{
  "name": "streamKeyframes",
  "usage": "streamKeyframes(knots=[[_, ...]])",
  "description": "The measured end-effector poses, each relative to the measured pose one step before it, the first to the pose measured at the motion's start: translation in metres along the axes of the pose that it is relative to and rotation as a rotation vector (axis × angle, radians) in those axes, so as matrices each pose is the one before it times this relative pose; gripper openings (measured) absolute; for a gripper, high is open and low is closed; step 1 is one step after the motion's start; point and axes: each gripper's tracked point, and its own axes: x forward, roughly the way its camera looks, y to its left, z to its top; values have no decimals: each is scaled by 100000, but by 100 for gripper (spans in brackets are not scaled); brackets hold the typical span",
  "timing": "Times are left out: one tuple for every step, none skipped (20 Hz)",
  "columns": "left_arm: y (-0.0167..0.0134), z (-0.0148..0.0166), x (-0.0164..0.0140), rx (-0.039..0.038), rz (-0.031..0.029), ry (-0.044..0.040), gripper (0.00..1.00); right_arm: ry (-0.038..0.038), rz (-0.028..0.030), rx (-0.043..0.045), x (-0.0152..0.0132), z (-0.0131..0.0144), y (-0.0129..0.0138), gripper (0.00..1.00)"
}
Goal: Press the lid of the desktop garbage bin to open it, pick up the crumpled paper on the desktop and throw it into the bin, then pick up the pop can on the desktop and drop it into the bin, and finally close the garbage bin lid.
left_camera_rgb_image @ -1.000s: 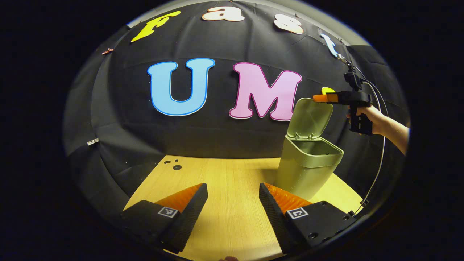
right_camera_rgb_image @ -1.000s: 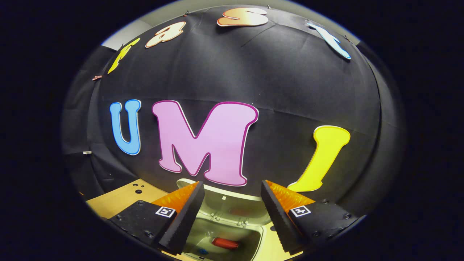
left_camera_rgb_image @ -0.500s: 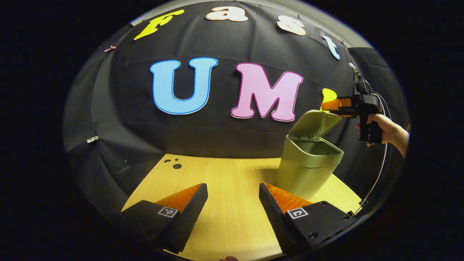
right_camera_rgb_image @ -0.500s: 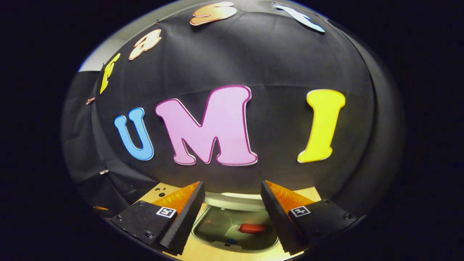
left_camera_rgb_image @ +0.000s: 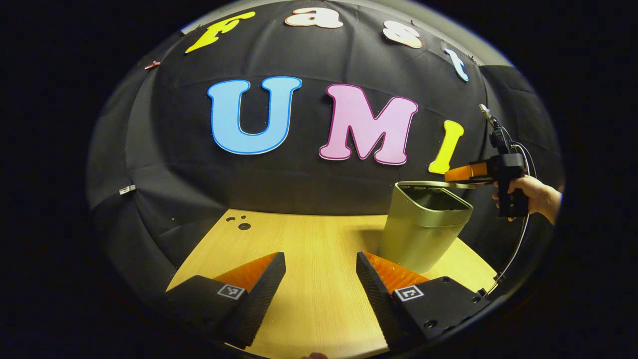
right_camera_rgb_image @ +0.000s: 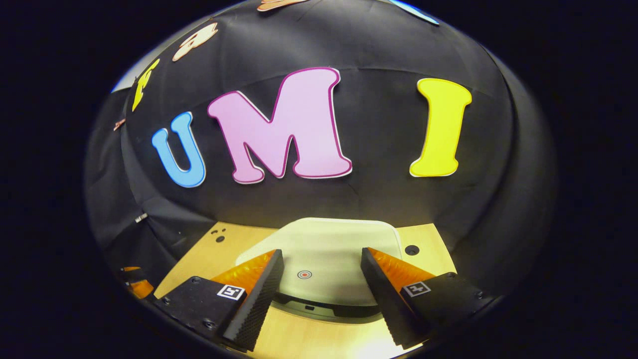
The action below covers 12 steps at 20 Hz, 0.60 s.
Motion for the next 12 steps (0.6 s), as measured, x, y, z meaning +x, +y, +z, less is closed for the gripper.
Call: streamKeyframes(knots=[[12, -77, 49, 90, -49, 36, 93, 1457, -400, -1125, -40, -307, 18, 98], [-9, -32, 43, -12, -42, -18, 93, 1857, -409, -764, 72, -417, -27, 99], [-31, -128, 15, -178, -179, 25, 93, 2353, -439, -692, 104, -599, -76, 99], [-4, -60, 14, -197, -46, 137, 93, 2798, -394, -958, 188, -606, 61, 99], [-36, -85, 58, -191, -63, 103, 93, 2185, -368, -1365, -32, -592, 84, 99], [30, -46, 50, -200, -26, 221, 93, 1346, -380, -1751, 12, -394, 74, 99], [44, -144, -6, -157, 74, 205, 93, 491, 62, -1447, 227, -255, 44, 99], [-4, -34, -49, -130, -8, 164, 93, 290, 494, -558, 96, -141, 242, 99], [38, -94, 61, -156, 64, 105, 93, 430, 273, -155, 37, -293, 173, 99], [10, -5, 83, -224, -54, 248, 93, 529, 403, -228, 28, -235, 154, 99], [-3, -102, 63, -161, 86, 53, 93, 662, 153, -528, 160, -307, 240, 99], [-51, 22, 76, -208, -69, -16, 93, 667, 193, -918, 127, -240, 170, 99]])
